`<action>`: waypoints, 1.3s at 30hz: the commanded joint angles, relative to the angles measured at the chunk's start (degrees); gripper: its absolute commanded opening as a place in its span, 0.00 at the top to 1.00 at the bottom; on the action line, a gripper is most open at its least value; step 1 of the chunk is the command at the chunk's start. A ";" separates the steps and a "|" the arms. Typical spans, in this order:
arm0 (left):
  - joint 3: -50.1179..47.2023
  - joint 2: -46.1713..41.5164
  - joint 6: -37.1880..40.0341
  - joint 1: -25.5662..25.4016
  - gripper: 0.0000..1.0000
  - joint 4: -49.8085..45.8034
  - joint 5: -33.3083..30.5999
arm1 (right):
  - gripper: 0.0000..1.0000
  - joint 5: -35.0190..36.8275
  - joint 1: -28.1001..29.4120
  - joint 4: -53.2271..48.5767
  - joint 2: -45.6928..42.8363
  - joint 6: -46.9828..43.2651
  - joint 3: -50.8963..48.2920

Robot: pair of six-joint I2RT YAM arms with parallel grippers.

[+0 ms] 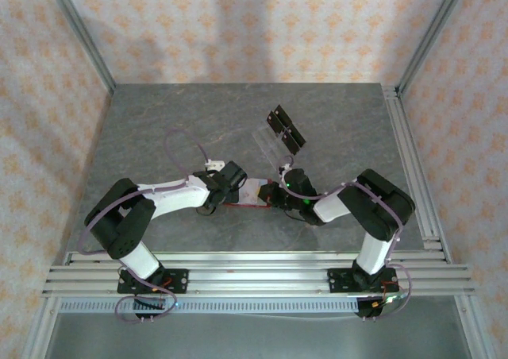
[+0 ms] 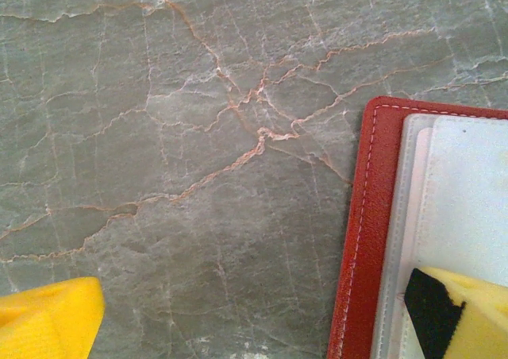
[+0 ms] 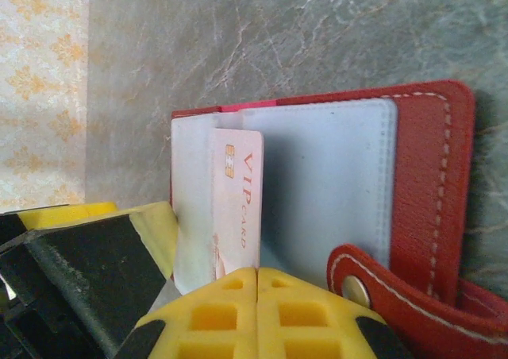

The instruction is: Put the credit cards into the card holder

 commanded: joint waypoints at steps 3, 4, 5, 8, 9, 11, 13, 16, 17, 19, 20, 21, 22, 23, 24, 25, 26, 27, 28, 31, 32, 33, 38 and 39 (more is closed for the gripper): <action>-1.44 1.00 -0.48 0.45 0.00 -3.13 -1.75 | 1.00 -1.55 0.35 -0.53 1.34 -0.09 1.88; -1.46 0.95 -0.48 0.45 0.00 -3.13 -1.77 | 1.00 -1.71 0.36 -1.01 1.48 -0.21 2.23; -1.45 1.01 -0.48 0.47 0.00 -3.13 -1.80 | 1.00 -1.98 0.35 -1.51 1.57 -0.39 2.70; -1.44 0.96 -0.49 0.48 0.00 -3.14 -1.75 | 1.00 -2.69 0.38 -3.31 2.00 -0.88 4.02; -1.39 0.91 -0.51 0.44 0.00 -3.13 -1.70 | 1.00 -2.96 0.38 -3.65 2.23 -0.93 4.38; -1.45 0.89 -0.55 0.44 0.00 -3.12 -1.74 | 1.00 -3.55 0.40 -4.36 2.71 -1.18 5.21; -1.44 0.89 -0.57 0.44 0.00 -3.10 -1.57 | 1.00 -4.16 0.35 -5.14 3.23 -1.24 6.05; -1.44 0.69 -0.57 0.44 0.00 -3.09 -1.48 | 1.00 -5.43 0.42 -6.67 4.33 -1.39 7.70; -1.47 0.59 -0.57 0.44 0.00 -3.04 -1.42 | 1.00 -5.83 0.44 -7.38 4.71 -1.46 8.16; -1.22 0.15 -0.65 0.45 0.00 -3.31 -1.33 | 1.00 -6.96 0.52 -8.61 5.55 -1.63 9.39; -1.00 -0.16 -0.66 0.44 0.00 -3.47 -1.31 | 1.00 -7.32 0.53 -9.03 5.70 -1.67 9.75; -0.82 -0.63 -0.81 0.44 0.00 -3.72 -1.33 | 1.00 -7.53 0.53 -9.58 5.71 -1.74 10.13; -0.56 -1.19 -1.00 0.44 0.00 -4.07 -1.31 | 0.97 -7.49 0.53 -9.87 5.39 -1.70 10.17; -0.31 -1.77 -1.22 0.44 0.00 -4.39 -1.42 | 0.93 -7.39 0.53 -10.37 4.93 -1.64 10.21; -0.02 -2.47 -1.43 0.49 0.00 -4.84 -1.60 | 0.88 -7.31 0.53 -11.32 4.30 -1.91 10.46; 0.23 -3.12 -1.74 0.57 0.00 -5.42 -1.72 | 0.83 -7.16 0.53 -12.93 3.41 -2.36 10.83; 0.45 -3.74 -1.93 0.74 0.01 -5.99 -1.87 | 0.78 -6.96 0.53 -14.49 2.52 -2.83 11.25; 0.79 -4.43 -2.19 1.02 0.01 -6.75 -2.17 | 0.74 -6.57 0.53 -16.31 1.40 -3.49 11.69; 1.01 -5.19 -2.32 1.30 0.00 -7.31 -2.39 | 0.70 -6.20 0.53 -18.55 0.25 -4.27 12.28; 1.19 -7.24 -2.44 2.62 0.00 -8.20 -2.44 | 0.63 -5.39 0.57 -24.78 -2.99 -6.52 13.97; 1.01 -7.71 -2.34 3.04 0.00 -8.32 -2.45 | 0.61 -4.91 0.53 -26.32 -3.90 -7.12 14.40; 0.80 -8.16 -2.16 3.53 0.00 -8.42 -2.50 | 0.61 -4.37 0.53 -28.93 -4.83 -7.89 15.33; -0.90 -8.57 -1.12 5.09 0.00 -7.97 -2.41 | 0.64 -1.98 0.55 -43.30 -6.12 -12.42 21.49; -1.41 -8.58 -0.86 5.16 0.00 -7.57 -2.44 | 0.67 -0.93 0.61 -46.15 -5.95 -13.16 22.91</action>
